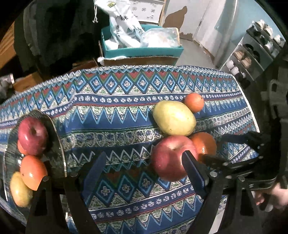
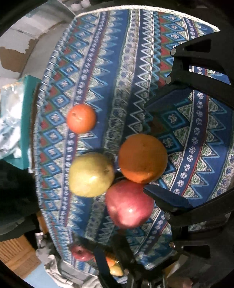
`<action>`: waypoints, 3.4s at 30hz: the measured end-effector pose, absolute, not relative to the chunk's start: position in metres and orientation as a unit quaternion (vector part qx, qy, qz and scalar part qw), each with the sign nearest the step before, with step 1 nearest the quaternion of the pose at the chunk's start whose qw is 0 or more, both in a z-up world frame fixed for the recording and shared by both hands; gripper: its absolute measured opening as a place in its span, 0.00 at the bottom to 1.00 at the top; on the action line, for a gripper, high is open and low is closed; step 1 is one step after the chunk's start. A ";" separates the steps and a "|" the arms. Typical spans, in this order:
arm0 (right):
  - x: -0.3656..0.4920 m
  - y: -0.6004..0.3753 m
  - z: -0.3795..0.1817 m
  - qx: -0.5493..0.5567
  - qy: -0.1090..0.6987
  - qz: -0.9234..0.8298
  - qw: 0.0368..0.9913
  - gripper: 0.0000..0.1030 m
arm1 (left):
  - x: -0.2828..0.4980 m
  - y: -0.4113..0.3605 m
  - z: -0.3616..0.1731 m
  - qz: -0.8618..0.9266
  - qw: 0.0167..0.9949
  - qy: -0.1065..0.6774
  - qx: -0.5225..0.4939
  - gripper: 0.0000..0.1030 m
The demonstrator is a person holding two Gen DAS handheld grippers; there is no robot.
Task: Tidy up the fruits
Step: 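Grasp a large orange with the right tool while the left tool grasps a red apple, then lift the large orange with the right tool while the left tool lifts the red apple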
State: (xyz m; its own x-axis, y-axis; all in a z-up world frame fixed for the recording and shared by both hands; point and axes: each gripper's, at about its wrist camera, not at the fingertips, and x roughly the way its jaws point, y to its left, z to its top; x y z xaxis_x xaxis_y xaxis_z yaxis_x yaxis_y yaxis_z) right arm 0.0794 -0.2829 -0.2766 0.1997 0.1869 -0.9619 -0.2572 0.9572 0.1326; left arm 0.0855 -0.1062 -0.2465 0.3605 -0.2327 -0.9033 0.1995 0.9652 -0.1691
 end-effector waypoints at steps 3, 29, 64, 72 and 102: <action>0.079 -0.281 -0.285 -0.022 0.621 0.155 0.768 0.81 | 0.087 -0.106 -0.252 -0.131 0.822 0.554 -0.025 0.85; 0.074 -0.308 -0.301 -0.021 0.629 0.122 0.767 0.63 | 0.091 -0.146 -0.258 -0.180 0.801 0.567 -0.060 0.85; 0.079 -0.366 -0.280 0.064 0.592 0.062 0.801 0.63 | 0.090 -0.195 -0.315 -0.173 0.785 0.594 0.029 0.74; 0.080 -0.360 -0.275 0.059 0.580 0.069 0.809 0.63 | 0.082 -0.198 -0.309 -0.174 0.796 0.577 0.053 0.74; 0.057 -0.339 -0.146 0.038 0.437 0.094 0.894 0.63 | 0.067 -0.154 -0.185 -0.162 0.871 0.463 -0.005 0.74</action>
State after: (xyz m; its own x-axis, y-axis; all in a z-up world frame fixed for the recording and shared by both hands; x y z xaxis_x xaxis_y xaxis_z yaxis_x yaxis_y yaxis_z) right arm 0.0567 -0.3392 -0.1459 0.6006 0.2007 -0.7740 -0.1349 0.9795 0.1493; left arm 0.0672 -0.1537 -0.1846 0.5184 -0.2871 -0.8055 0.2787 0.9472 -0.1583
